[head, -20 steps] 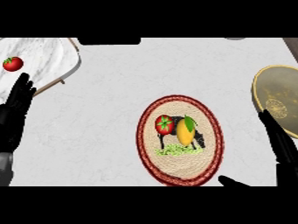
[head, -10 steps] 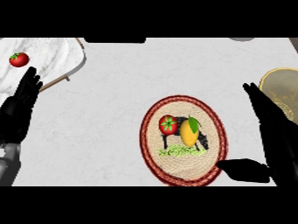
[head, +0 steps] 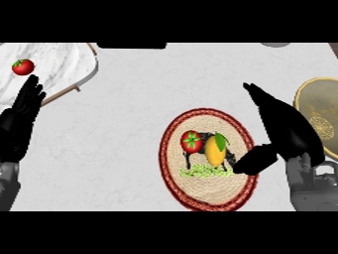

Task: Pick the lemon from the placemat and place it in the bowl

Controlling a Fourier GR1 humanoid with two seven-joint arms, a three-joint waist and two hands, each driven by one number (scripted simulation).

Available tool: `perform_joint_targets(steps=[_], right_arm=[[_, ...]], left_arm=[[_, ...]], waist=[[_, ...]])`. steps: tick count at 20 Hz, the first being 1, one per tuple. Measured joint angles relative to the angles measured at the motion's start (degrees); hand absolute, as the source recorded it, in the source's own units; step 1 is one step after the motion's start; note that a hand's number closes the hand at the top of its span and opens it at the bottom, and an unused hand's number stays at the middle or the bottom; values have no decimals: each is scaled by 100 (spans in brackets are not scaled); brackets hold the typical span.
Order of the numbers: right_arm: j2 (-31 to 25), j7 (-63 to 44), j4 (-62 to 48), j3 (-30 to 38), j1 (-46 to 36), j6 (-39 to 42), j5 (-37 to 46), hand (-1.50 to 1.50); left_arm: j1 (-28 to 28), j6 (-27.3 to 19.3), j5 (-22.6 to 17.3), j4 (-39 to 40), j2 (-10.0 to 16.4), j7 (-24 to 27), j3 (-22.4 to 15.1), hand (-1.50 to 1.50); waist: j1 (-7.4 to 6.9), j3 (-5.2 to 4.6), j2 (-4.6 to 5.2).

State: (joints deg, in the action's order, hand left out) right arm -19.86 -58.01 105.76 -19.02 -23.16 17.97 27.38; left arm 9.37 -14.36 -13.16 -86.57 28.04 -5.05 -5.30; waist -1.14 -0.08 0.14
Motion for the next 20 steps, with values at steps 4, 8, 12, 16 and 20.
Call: perform_joint_targets(steps=[4,8,12,16,20], right_arm=[[142,101,-689,-80,-143,246,-241,-150],[293,72,-1154,-186,-245,464,-447,-150],[379,41,-1524,-335,-354,595,-372,-150],[360,198,-1655,-563,-333,601,156,-150],[537,264,-1800,-684,-374,533,686,-150]], left_arm=[[-17,38,14,-31,-21,-23,57,0],[-21,1,114,-25,-93,-27,57,0],[-86,61,168,52,-139,73,111,0],[-134,74,249,-15,-226,37,145,0],[-259,171,282,-185,-251,-6,275,0]], waist=[[18,2,-1],[46,3,-6],[61,3,-10],[79,5,-15],[80,7,-18]])
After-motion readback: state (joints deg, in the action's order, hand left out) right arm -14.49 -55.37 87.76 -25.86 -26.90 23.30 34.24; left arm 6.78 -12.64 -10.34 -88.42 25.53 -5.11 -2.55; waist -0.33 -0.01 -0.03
